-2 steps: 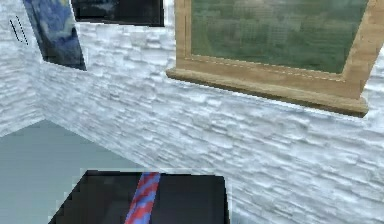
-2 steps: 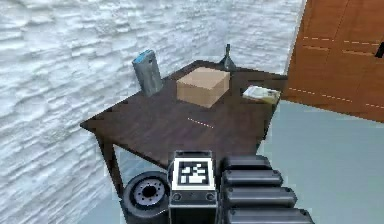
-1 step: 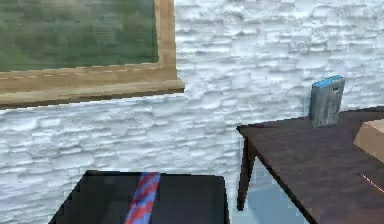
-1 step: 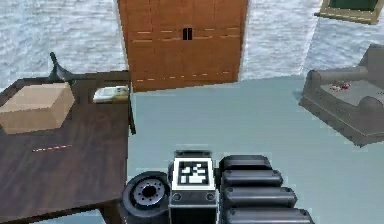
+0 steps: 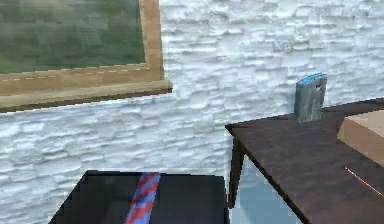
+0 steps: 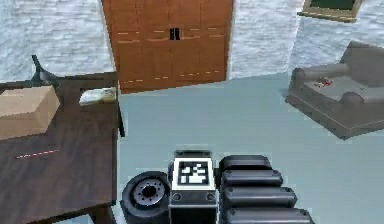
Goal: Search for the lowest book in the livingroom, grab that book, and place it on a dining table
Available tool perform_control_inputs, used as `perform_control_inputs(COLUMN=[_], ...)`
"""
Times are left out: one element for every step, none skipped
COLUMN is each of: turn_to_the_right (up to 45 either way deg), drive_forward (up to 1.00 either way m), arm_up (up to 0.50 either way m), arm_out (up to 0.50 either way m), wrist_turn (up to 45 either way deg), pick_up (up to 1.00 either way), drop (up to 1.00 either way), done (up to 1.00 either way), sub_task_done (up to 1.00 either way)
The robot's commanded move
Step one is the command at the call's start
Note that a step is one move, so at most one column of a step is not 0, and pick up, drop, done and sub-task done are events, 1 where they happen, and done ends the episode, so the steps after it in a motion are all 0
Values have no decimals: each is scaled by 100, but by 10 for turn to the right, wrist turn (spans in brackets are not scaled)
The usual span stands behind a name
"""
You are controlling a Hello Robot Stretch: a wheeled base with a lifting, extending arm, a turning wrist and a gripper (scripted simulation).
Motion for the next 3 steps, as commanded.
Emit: perform_control_inputs(turn_to_the_right=[0,450,450], drive_forward=[50,0,0], arm_up=[0,0,0], arm_out=[0,0,0], wrist_turn=[0,0,0], pick_up=[0,0,0], drop=[0,0,0], done=[0,0,0], sub_task_done=[0,0,0])
